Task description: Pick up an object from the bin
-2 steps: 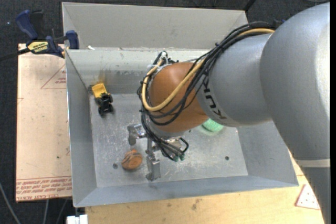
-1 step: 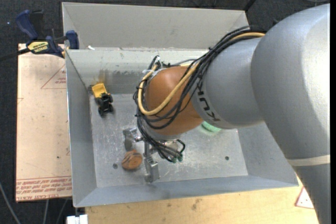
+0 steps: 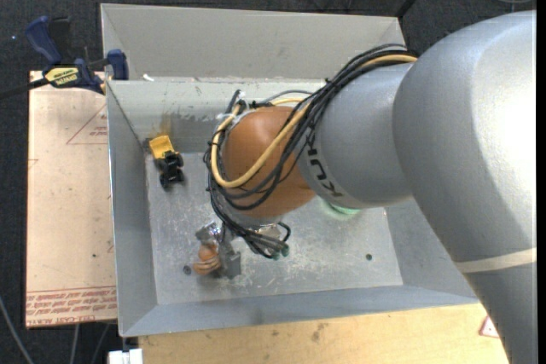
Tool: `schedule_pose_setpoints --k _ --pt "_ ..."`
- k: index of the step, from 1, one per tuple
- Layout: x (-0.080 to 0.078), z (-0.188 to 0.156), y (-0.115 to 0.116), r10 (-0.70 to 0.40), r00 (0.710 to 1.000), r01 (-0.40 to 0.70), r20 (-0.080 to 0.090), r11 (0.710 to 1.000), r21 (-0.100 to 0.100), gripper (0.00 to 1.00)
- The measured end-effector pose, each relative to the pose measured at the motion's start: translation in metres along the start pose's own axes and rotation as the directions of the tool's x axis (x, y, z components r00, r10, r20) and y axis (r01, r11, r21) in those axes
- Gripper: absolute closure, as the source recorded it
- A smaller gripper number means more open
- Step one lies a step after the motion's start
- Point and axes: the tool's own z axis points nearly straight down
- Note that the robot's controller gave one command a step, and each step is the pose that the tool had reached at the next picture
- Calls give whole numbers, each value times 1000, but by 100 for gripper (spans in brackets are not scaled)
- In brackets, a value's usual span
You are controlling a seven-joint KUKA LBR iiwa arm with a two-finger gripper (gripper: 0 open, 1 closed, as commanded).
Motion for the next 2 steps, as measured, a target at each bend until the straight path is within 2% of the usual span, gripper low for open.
schedule_pose_setpoints --k 1,2 --pt "0 0 0 0 1000 0 0 1000 0 100" --pt "0 -183 -11 8 1000 -8 9 1000 3 100"
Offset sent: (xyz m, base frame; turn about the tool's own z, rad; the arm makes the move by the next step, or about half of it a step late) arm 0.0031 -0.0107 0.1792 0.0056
